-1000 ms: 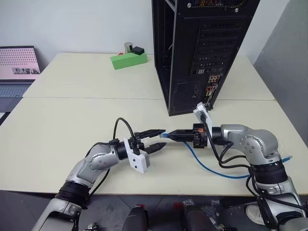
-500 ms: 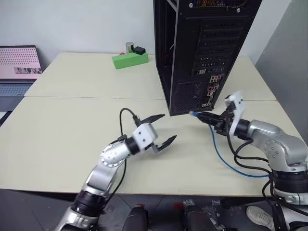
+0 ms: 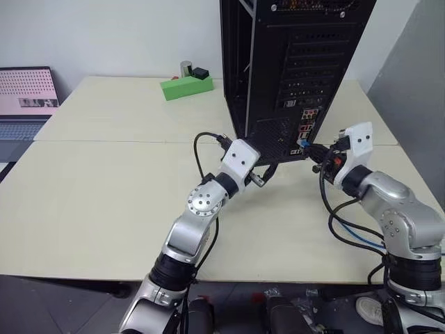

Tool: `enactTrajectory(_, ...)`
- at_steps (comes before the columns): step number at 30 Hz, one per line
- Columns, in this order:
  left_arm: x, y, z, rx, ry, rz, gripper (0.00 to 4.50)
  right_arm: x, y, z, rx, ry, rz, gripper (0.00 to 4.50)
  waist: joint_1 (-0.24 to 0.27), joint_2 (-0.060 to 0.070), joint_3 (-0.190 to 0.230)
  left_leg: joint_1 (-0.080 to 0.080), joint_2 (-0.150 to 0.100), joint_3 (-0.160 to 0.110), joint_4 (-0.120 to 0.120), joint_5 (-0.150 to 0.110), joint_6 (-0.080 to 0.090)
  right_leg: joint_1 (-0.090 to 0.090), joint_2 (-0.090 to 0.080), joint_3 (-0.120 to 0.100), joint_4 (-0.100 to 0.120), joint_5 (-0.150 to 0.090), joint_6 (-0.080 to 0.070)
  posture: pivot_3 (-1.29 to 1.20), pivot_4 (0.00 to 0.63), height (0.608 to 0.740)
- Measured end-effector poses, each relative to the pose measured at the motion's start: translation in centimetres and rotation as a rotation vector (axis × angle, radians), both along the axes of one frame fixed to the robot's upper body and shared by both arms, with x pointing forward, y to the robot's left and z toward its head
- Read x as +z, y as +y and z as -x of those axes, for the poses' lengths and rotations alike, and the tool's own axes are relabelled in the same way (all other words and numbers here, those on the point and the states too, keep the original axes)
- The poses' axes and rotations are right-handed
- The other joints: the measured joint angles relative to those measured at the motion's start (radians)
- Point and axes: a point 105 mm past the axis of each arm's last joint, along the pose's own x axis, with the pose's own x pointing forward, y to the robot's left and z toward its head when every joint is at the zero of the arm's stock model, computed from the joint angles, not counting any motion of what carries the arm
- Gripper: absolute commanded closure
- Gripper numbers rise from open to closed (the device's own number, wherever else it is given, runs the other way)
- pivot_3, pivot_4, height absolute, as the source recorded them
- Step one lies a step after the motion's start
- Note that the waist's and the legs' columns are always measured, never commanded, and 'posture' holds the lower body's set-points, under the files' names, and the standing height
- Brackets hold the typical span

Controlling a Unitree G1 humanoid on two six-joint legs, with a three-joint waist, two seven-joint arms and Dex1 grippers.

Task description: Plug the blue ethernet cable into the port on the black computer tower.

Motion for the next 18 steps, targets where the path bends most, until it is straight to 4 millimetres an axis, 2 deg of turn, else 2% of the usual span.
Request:
enactTrajectory(7, 0.3, -1.3, -0.2, -0.034, 0.059, 0.067, 0.07, 1.0, 0.5, -1.1, -0.169, -0.034, -0.070, 4.50, 0.001, 0.000, 0.000, 0.000, 0.000, 0.000, 0.000, 0.000, 0.000, 0.000, 0.000, 0.000, 0.000, 0.000, 0.000, 0.00, 0.150, 0.740)
enactTrajectory(18, 0.5, -1.0, -0.4, -0.038, 0.064, 0.078, 0.07, 0.6, 1.1, -2.0, -0.234, -0.009, -0.129, 4.50, 0.000, 0.000, 0.000, 0.000, 0.000, 0.000, 0.000, 0.000, 0.000, 0.000, 0.000, 0.000, 0.000, 0.000, 0.000, 0.00, 0.150, 0.740)
